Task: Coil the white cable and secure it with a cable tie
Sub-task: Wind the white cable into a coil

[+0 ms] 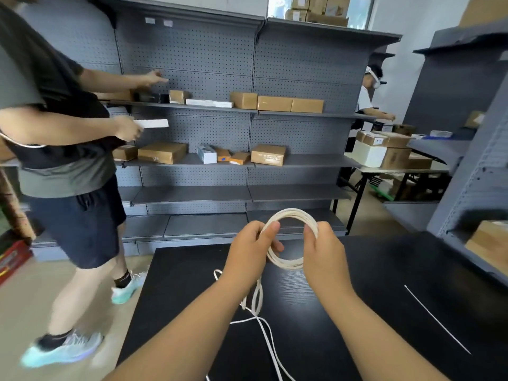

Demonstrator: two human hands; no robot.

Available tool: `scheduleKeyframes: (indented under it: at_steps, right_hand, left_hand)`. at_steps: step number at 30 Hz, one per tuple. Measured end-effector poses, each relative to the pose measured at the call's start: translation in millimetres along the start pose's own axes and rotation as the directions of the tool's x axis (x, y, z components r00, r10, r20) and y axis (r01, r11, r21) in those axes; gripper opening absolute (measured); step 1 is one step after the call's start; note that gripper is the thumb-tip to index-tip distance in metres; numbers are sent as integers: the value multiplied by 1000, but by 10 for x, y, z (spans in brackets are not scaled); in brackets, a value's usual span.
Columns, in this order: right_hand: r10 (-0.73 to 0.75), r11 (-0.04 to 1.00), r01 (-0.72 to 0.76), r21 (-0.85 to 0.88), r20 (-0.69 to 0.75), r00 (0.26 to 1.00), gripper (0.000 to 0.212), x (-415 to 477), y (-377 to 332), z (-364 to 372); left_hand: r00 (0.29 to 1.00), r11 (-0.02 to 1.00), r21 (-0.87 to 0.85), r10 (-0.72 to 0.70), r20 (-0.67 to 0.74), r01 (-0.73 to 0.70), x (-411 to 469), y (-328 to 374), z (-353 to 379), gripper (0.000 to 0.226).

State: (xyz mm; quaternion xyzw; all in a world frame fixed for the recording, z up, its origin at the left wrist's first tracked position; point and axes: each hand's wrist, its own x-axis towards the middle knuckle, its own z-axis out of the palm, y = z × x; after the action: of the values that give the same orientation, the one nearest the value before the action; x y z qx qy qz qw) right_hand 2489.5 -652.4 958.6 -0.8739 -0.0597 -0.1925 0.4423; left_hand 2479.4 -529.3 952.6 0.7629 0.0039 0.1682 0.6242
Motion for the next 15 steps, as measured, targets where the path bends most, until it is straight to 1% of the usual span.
scheduleKeyframes:
  at_steps: [1,3,5,7,11,13,15]
  right_hand:
    - [16,999,-16,29,-10,1000,26,-26,10,12]
    - [58,995,-56,86,-22,998,26,-72,21,41]
    - [109,987,-106,122,-21,994,26,-92,29,63]
    - [145,980,-142,136,-8,989,25,-95,32,70]
    - [169,969,-178,170,65,983,28,-72,1,108]
    - [187,958,-215,190,156,970,28,-27,2,115]
    - [184,959,-232,162,268,946,30,45,33,94]
  left_hand:
    - [1000,997,-73,-15,-15,14,-24,12,52,30]
    - [997,988,-150,-32,-66,21,-58,48,135,29]
    - [995,982,-189,-43,-95,25,-76,82,178,30]
    - [994,981,-191,-53,-99,34,-60,102,194,31]
    - [983,997,-67,-43,-177,32,73,78,218,35]
    - [979,1000,1,-13,-203,14,157,68,200,35]
    - [982,992,124,35,-184,-12,219,66,149,32]
